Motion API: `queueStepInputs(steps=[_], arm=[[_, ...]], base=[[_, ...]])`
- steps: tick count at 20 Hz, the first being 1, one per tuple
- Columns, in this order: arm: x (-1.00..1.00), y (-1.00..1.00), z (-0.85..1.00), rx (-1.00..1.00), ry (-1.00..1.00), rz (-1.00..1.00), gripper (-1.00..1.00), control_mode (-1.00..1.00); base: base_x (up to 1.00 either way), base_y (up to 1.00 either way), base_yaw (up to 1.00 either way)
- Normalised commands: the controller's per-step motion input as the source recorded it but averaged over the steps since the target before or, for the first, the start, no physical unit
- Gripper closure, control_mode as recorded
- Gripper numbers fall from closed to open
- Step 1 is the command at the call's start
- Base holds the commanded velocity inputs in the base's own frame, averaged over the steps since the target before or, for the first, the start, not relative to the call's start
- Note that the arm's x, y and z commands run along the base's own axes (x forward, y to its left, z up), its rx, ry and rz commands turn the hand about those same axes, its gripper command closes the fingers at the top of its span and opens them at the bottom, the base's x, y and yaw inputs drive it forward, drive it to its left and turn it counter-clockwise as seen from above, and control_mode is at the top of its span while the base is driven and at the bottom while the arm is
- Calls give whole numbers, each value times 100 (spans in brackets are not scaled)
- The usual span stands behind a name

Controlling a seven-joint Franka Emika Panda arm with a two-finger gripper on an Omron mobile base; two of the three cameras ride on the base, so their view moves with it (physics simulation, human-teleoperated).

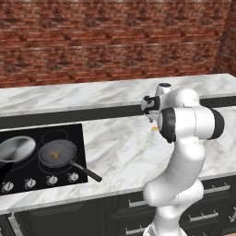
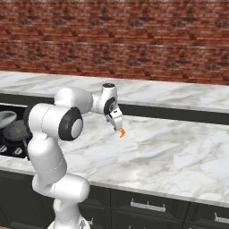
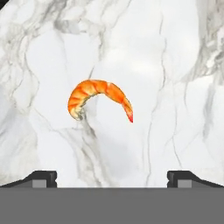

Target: Place both pans onto different burners. Then place the garlic and the shrimp on different pans.

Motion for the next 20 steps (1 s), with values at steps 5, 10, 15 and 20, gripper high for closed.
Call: queueStepInputs(steps=[5, 10, 15, 20], arm=[[28, -3, -29, 0, 0, -5, -100, -100], [26, -3, -31, 1, 0, -5, -100, -100], [32, -7, -21, 3, 0, -5, -100, -100], [26, -11, -14, 5, 0, -5, -100, -100]], base=[[0, 0, 0], [0, 0, 0], [0, 0, 0], [0, 0, 0]])
